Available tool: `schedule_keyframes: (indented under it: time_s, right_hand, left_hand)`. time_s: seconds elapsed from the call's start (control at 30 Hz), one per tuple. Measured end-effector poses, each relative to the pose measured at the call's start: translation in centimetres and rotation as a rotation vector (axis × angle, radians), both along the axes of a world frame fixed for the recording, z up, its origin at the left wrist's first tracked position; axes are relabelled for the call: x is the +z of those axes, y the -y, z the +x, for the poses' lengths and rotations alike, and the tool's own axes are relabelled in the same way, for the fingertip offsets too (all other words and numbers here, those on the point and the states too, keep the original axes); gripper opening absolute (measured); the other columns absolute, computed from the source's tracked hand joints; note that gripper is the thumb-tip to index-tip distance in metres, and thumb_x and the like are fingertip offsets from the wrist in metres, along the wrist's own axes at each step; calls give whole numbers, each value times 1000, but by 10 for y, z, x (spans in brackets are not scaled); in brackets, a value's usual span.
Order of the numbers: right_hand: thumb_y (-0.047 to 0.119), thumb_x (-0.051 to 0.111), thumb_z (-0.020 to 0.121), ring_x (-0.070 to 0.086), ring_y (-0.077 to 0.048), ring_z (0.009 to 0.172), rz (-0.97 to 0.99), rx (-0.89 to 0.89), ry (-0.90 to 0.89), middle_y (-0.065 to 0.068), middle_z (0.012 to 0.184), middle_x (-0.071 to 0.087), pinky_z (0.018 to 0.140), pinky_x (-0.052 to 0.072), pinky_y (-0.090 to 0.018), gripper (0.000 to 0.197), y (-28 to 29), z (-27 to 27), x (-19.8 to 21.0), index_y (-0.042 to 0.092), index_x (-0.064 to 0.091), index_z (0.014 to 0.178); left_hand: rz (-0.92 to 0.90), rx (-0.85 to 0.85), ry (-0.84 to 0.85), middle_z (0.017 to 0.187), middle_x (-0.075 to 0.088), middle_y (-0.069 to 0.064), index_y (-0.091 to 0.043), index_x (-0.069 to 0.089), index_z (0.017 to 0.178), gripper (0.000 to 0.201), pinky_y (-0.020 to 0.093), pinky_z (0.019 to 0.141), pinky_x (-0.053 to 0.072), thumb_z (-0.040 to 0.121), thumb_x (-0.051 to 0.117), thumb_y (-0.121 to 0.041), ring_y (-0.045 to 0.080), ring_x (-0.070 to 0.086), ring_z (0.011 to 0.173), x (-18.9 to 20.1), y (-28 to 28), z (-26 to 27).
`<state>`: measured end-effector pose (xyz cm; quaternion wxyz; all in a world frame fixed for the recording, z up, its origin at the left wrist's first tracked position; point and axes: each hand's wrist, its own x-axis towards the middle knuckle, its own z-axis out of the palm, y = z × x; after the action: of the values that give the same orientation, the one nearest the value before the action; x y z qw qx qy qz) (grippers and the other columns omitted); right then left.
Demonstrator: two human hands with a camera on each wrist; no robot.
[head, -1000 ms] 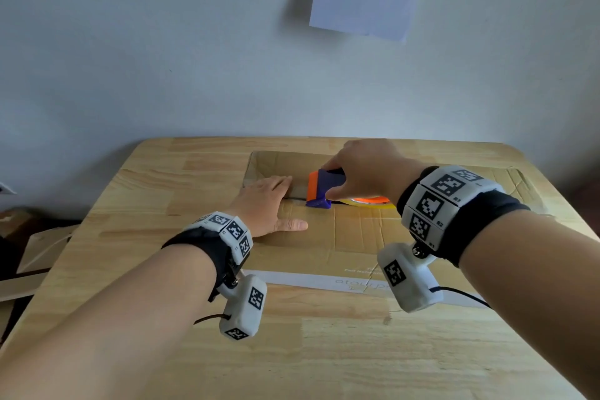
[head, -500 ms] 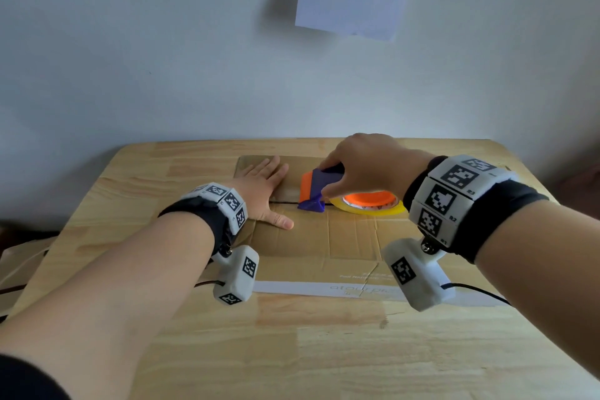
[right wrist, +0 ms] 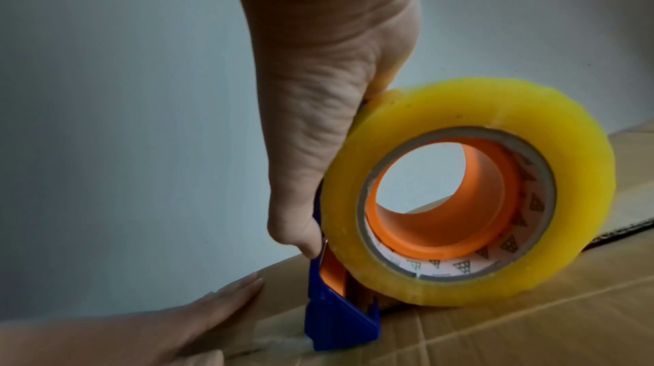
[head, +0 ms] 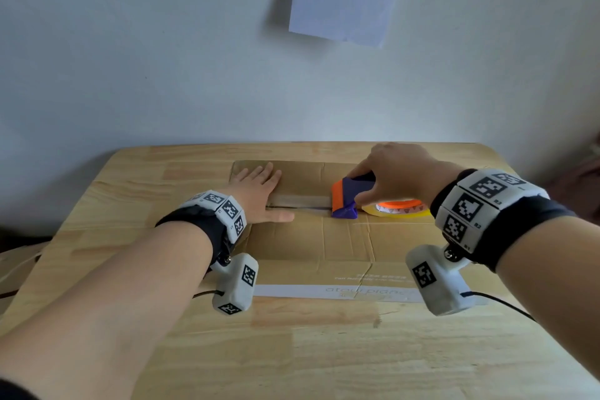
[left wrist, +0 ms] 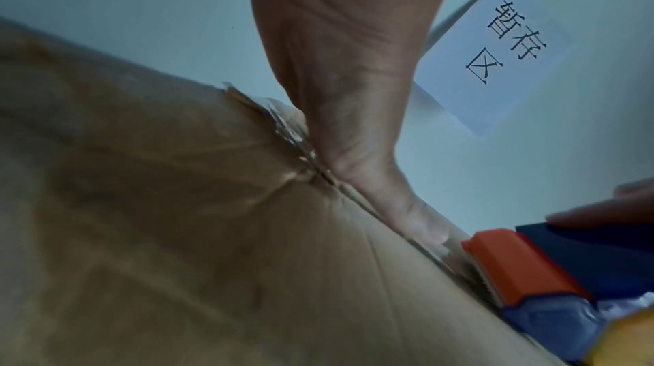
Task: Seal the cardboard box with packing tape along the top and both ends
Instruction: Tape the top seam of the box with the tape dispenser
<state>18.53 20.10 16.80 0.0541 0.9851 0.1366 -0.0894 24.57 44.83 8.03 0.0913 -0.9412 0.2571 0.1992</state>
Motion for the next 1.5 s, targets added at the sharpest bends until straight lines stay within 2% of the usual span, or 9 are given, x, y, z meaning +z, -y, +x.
schedule_keyframes:
  time_s: [0.13, 0.37, 0.5, 0.7, 0.8, 0.9, 1.17, 1.4, 1.5]
  right_hand:
    - [56, 59, 73, 55, -13, 87, 13, -10, 18, 9, 85, 60, 63, 46, -27, 36, 3, -4, -4, 39, 68, 104]
    - [56, 59, 73, 54, -14, 84, 22, 0, 41, 10, 81, 56, 61, 46, -26, 40, 1, -7, -9, 39, 67, 109]
    - [56, 59, 74, 54, -14, 86, 19, 6, 52, 9, 86, 56, 59, 42, -25, 42, 4, -8, -10, 39, 66, 112]
    - [56, 58, 73, 57, -14, 83, 47, 0, 77, 9, 84, 62, 55, 41, -23, 37, 3, -7, -13, 37, 69, 104]
    - [55, 58, 71, 56, -15, 83, 58, -5, 74, 8, 83, 62, 61, 49, -27, 36, 3, -6, -13, 37, 69, 100]
    - [54, 59, 71, 57, -14, 81, 59, 8, 66, 9, 80, 61, 57, 46, -25, 36, 4, -4, -13, 36, 69, 100]
    - [51, 58, 71, 55, -16, 69, 34, 96, 117, 6, 71, 56, 47, 28, -21, 24, -56, 11, -11, 29, 66, 76]
    - [52, 57, 75, 48, -14, 60, 14, 154, 118, 7, 62, 49, 46, 28, -20, 30, -77, 27, -6, 24, 69, 80]
    - [56, 57, 74, 56, -15, 67, 33, 152, 84, 7, 70, 61, 49, 33, -21, 34, -58, 27, -2, 28, 71, 88]
  left_hand:
    - [-47, 32, 26, 157, -18, 6, -12, -11, 149, 106, 38, 118, -7, 76, 15, -84, 18, -10, 146, -7, 9, -24]
    - [-207, 19, -108, 156, -21, 7, -8, -10, 149, 94, 39, 119, -4, 85, 12, -74, 19, -18, 144, -18, 63, -77]
    - [-150, -45, -67, 156, -16, 6, -12, -8, 150, 87, 34, 119, 2, 87, 6, -70, 16, -10, 145, -7, 31, -73]
    - [44, 235, -5, 157, -13, 10, -8, -7, 150, 94, 37, 118, 3, 84, 6, -74, 22, -5, 146, 5, 7, -76]
    - [-41, 297, -22, 156, -18, 15, -4, -11, 148, 104, 40, 119, 1, 79, 6, -81, 27, -9, 146, -5, 42, -80]
    - [-181, 230, -19, 157, -19, 7, -9, -10, 150, 96, 36, 118, -2, 85, 14, -75, 19, -12, 146, -14, 60, -80]
    - [-137, 260, -33, 156, -21, 4, -12, -12, 150, 93, 35, 119, -1, 85, 15, -74, 14, -13, 145, -12, -4, -60]
    - [-157, 274, -43, 156, -21, 3, -14, -12, 150, 92, 34, 119, -1, 86, 18, -73, 13, -13, 145, -11, -33, -49]
    - [-161, 263, -51, 156, -21, 2, -15, -13, 150, 93, 35, 119, -1, 84, 16, -75, 13, -14, 145, -12, -36, -48]
